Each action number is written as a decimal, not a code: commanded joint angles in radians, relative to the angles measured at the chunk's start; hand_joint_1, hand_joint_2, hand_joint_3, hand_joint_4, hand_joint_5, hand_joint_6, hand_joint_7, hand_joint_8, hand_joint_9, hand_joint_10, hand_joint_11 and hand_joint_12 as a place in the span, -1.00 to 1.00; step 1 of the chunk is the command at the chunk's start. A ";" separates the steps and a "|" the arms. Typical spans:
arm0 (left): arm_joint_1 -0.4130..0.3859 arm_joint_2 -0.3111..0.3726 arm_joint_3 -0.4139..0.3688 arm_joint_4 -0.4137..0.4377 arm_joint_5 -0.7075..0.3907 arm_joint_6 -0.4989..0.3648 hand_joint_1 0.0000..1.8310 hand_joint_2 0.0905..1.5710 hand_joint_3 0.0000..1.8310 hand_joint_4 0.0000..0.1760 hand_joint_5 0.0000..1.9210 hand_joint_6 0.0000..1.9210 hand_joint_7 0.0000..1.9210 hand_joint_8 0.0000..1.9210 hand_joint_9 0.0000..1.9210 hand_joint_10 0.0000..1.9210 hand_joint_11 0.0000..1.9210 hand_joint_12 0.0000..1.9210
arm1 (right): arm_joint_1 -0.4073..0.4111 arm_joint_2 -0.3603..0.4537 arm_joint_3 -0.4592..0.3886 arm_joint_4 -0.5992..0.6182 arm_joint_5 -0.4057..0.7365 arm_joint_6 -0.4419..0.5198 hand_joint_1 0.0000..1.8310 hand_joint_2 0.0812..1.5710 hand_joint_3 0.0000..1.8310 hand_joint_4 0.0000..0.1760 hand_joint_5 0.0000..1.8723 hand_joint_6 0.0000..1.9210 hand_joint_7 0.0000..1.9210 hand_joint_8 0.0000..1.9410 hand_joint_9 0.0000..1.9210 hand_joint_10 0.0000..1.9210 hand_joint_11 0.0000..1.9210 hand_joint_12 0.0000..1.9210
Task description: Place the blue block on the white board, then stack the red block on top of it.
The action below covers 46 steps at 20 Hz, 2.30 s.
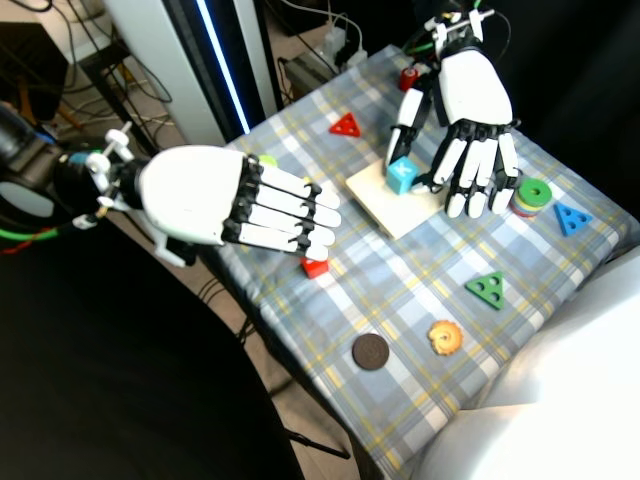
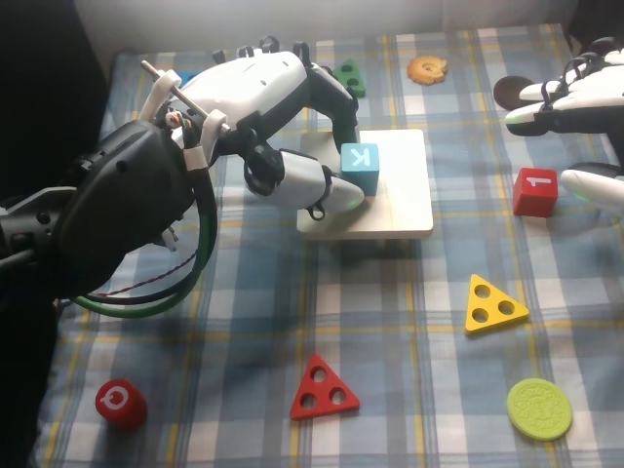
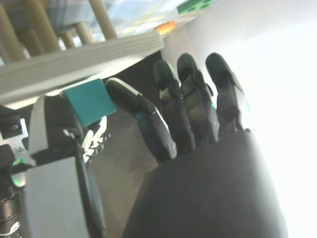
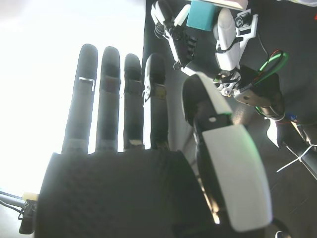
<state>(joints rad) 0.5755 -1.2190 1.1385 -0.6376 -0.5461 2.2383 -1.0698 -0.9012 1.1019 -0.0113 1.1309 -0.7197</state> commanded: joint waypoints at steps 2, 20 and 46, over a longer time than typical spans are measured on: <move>-0.012 -0.004 0.004 0.025 -0.093 -0.005 0.10 0.40 -1.00 1.00 -0.02 0.08 -0.35 -1.00 -0.52 -1.00 -1.00 -0.33 | 0.008 0.000 0.005 0.020 0.120 0.005 -0.37 0.75 -1.00 -1.00 -0.36 -1.00 -0.43 -1.00 -0.42 -1.00 -0.63 -0.48; -0.004 -0.002 0.003 0.020 -0.092 -0.005 -0.04 0.10 -1.00 1.00 -0.99 -1.00 -0.93 -1.00 -0.85 -1.00 -1.00 -0.91 | 0.008 -0.003 0.010 0.019 0.120 0.006 -0.31 0.65 -1.00 -0.98 -0.42 -1.00 -0.49 -1.00 -0.48 -1.00 -0.70 -0.46; 0.283 0.269 -0.223 0.325 -0.645 -0.918 -0.21 0.10 -1.00 1.00 -1.00 -1.00 -1.00 -1.00 -1.00 -1.00 -1.00 -1.00 | 0.127 -0.157 0.197 0.065 -0.222 -0.009 0.01 0.26 -1.00 -0.60 -0.33 -1.00 -0.55 -1.00 -0.54 -1.00 -1.00 0.18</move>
<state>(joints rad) 0.8730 -0.9516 0.9165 -0.3298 -1.0653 1.3220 -0.9558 -1.0611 1.2911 0.0334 0.8013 -0.7307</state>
